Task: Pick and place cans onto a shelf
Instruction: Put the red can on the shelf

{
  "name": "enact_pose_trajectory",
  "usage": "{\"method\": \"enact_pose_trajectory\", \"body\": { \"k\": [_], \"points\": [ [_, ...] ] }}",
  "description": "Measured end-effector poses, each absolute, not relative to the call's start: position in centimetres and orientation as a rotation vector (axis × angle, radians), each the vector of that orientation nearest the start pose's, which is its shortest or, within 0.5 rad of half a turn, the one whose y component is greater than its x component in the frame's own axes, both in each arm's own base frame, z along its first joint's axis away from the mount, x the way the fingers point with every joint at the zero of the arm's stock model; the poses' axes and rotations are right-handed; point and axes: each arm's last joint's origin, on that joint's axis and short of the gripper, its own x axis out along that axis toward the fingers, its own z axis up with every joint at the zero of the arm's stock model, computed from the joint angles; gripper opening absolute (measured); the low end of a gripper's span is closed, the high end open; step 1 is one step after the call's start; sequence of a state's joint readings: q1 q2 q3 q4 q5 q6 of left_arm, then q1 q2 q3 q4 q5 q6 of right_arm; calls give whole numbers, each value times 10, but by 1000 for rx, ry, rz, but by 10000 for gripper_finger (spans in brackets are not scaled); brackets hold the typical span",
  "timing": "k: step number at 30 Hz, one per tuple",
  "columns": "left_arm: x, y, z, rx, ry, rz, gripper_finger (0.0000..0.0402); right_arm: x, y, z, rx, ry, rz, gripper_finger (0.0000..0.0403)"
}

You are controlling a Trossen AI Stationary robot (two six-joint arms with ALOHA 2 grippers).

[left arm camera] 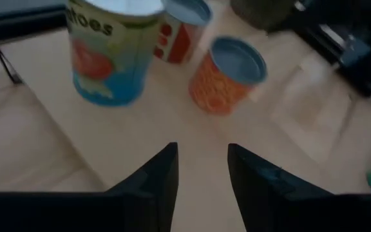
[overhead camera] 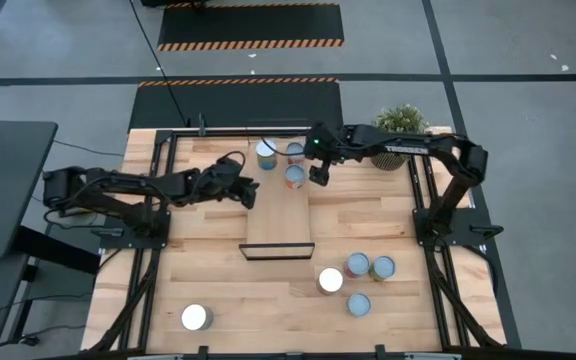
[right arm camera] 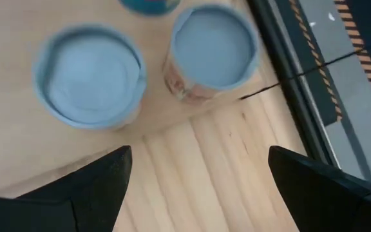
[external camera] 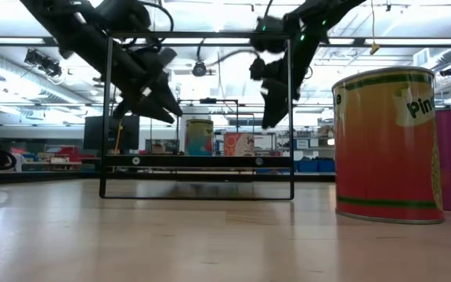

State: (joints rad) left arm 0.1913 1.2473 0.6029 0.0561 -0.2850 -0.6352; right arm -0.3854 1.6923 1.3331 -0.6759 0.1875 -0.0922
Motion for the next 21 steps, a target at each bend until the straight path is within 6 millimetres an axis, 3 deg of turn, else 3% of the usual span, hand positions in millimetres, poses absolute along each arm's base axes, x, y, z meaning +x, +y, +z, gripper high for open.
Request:
{"method": "enact_pose_trajectory", "body": {
  "k": [4,15,21],
  "points": [
    [231,39,212,-567,458,564,141,318,-120,275,130,972,-522,372],
    [199,-18,253,-559,371,252,141,310,-43,318,324,765,-456,372],
    [191,-46,258,-717,441,7,141,303,-3,335,349,691,-349,372]
  ]
}}
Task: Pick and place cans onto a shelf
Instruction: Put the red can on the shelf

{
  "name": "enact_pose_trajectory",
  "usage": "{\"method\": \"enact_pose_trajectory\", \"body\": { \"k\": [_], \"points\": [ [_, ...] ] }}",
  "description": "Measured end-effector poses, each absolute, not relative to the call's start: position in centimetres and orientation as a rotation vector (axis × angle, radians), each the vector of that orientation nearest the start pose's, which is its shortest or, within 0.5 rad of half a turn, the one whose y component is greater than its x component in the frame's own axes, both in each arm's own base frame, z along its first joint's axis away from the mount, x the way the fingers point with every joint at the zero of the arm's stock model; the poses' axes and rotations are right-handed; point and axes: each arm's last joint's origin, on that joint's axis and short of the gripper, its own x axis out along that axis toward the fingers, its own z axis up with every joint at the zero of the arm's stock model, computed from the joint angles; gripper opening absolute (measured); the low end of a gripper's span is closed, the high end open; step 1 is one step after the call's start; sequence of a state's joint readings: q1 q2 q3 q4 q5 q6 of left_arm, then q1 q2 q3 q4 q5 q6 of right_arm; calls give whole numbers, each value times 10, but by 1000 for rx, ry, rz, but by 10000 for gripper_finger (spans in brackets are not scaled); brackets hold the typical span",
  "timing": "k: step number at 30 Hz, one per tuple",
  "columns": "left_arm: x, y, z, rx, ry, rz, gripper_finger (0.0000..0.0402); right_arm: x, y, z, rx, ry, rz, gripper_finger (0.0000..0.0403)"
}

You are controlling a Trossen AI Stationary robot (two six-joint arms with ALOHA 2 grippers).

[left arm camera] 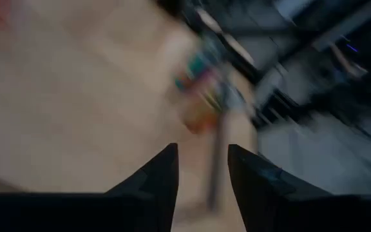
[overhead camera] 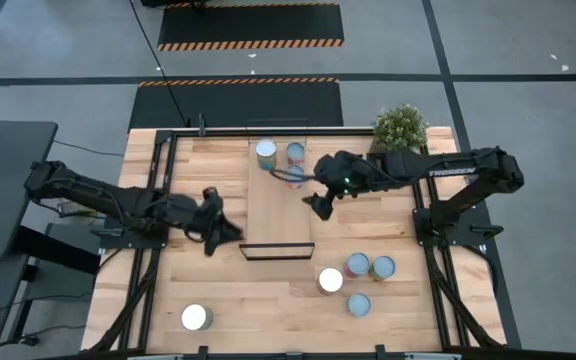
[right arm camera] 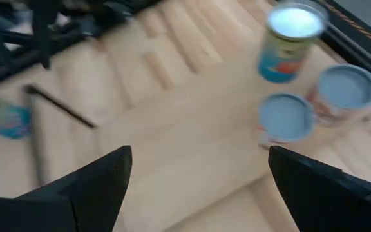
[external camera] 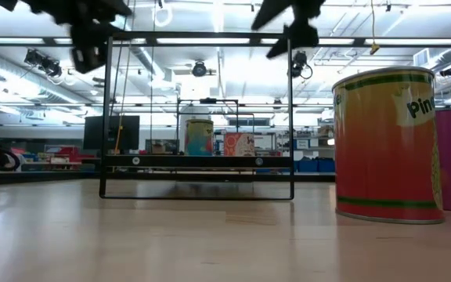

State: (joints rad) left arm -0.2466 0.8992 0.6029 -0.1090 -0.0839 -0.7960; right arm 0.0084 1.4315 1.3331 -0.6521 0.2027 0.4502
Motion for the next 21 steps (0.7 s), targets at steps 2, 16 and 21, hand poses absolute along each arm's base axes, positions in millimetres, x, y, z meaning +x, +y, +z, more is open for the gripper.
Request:
{"method": "enact_pose_trajectory", "body": {
  "k": [2,16,21],
  "points": [
    [189,-56,258,-784,498,-94,141,302,9,339,343,670,-329,372],
    [161,-115,256,-915,600,-212,141,292,71,340,365,615,-327,372],
    [158,-126,254,-931,562,-155,141,289,87,342,354,605,-271,372]
  ]
}}
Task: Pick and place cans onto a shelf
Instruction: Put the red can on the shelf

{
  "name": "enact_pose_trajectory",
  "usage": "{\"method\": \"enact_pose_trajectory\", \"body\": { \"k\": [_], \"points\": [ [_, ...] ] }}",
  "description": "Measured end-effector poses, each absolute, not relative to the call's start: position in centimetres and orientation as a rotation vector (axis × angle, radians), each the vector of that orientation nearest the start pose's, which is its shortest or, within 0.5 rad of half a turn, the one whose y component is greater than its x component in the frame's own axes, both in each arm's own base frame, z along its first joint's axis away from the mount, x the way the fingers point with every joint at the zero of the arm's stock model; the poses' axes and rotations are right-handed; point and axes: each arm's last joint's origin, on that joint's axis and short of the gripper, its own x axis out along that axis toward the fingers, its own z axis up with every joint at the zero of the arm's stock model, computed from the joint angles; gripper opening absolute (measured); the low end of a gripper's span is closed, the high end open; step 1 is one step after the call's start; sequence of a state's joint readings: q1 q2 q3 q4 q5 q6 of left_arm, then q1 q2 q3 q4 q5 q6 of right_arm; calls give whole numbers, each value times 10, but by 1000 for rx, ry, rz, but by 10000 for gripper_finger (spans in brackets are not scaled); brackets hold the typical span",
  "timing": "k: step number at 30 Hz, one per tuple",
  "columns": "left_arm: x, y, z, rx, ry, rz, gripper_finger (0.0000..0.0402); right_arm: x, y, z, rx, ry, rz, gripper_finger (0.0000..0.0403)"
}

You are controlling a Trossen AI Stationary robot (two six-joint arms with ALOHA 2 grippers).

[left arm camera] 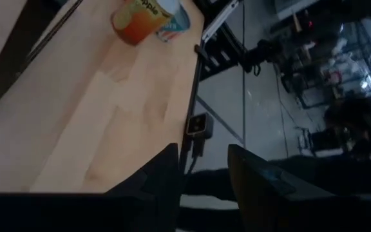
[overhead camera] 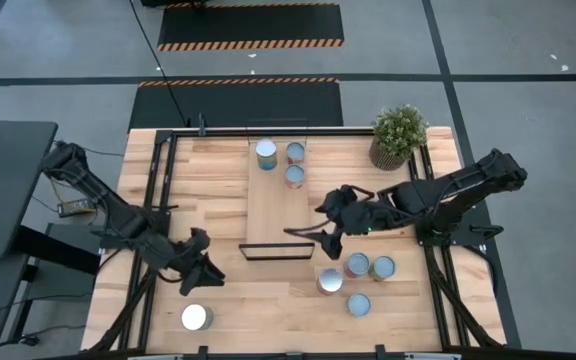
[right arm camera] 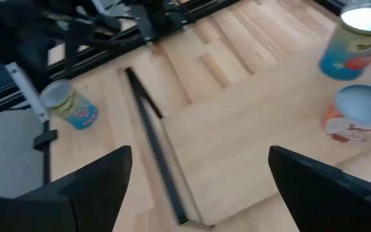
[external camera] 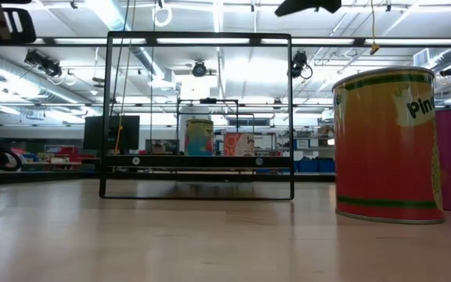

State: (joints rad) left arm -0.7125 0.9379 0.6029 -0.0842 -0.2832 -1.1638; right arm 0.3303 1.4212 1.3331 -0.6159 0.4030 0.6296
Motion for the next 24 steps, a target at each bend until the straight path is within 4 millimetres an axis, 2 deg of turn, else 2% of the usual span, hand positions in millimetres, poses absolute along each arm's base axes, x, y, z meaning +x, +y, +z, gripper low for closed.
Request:
{"method": "enact_pose_trajectory", "body": {
  "k": [7,11,19,24],
  "points": [
    [170,-145,246,-978,540,-126,141,282,112,343,356,597,-187,372],
    [184,-159,252,-950,567,-103,141,272,132,342,331,622,-120,372],
    [213,-185,263,-938,653,1,141,231,176,331,237,790,-13,372],
    [227,-199,258,-1016,682,64,141,209,191,325,162,864,8,372]
  ]
}}
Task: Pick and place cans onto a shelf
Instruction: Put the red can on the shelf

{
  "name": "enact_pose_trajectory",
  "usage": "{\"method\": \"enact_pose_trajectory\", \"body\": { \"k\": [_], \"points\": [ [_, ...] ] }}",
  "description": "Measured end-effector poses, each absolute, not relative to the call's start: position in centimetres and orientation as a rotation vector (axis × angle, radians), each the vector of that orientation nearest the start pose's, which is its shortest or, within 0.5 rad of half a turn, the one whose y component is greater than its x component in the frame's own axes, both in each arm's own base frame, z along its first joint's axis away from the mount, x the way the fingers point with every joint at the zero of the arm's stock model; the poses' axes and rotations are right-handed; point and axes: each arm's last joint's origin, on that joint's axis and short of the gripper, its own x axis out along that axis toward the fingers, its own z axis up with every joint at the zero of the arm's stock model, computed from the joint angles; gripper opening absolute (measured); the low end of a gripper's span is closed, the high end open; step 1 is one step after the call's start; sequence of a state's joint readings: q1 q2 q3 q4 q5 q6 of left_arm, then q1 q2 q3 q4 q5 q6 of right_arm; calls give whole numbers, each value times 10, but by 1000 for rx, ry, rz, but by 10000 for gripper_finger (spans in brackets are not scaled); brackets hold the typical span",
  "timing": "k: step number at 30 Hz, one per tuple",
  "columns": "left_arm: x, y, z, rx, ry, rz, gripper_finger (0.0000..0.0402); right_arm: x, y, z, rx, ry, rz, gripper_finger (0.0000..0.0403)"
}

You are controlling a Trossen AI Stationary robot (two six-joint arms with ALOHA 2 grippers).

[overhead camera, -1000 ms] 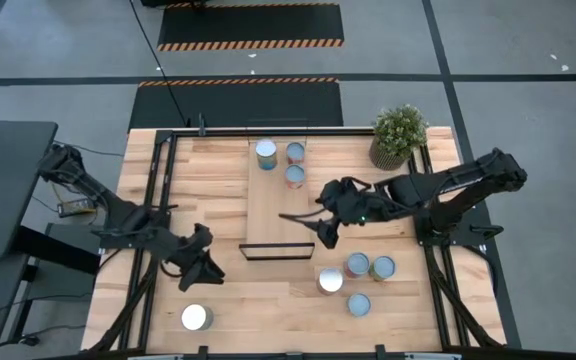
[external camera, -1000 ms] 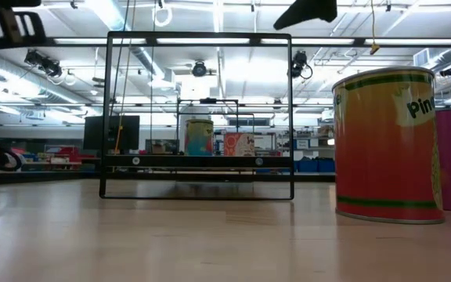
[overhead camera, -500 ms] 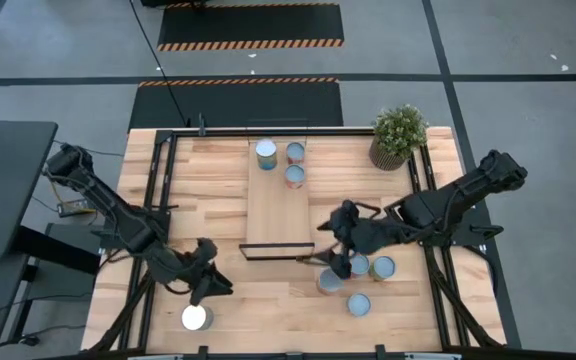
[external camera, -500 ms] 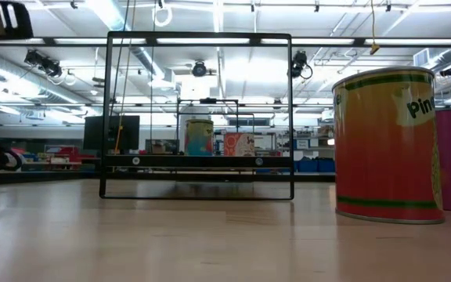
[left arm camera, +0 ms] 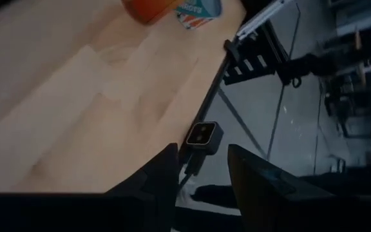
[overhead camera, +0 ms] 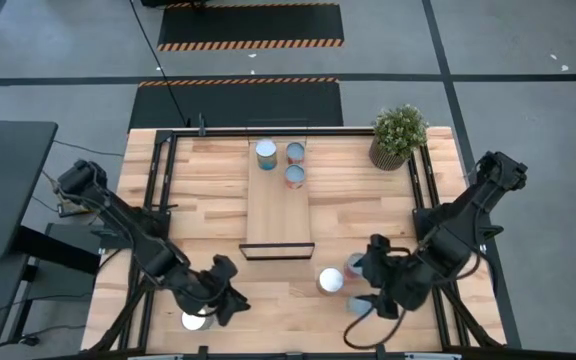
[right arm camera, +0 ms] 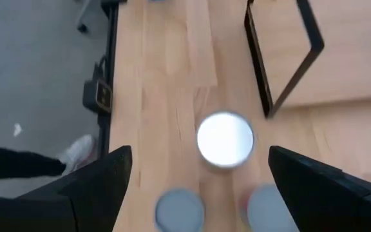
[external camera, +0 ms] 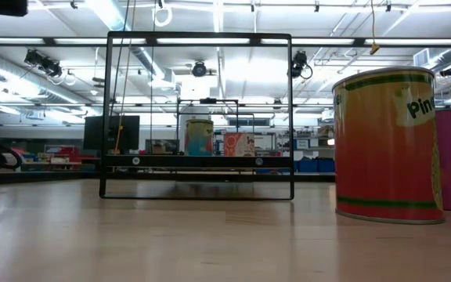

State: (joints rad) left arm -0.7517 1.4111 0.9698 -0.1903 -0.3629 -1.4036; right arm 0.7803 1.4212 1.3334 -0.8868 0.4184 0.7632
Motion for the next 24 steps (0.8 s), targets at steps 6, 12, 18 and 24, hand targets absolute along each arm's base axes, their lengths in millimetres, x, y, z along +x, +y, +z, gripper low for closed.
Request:
{"method": "enact_pose_trajectory", "body": {
  "k": [6,12,18,24],
  "points": [
    [236,-206,242,-1143,714,158,141,191,203,322,168,917,25,372],
    [242,-212,228,-1300,724,249,142,174,215,319,140,927,62,372],
    [248,-217,223,-1358,706,241,142,159,225,292,57,927,85,368],
    [249,-216,224,-1382,660,263,142,149,226,261,116,1002,66,354]
  ]
}}
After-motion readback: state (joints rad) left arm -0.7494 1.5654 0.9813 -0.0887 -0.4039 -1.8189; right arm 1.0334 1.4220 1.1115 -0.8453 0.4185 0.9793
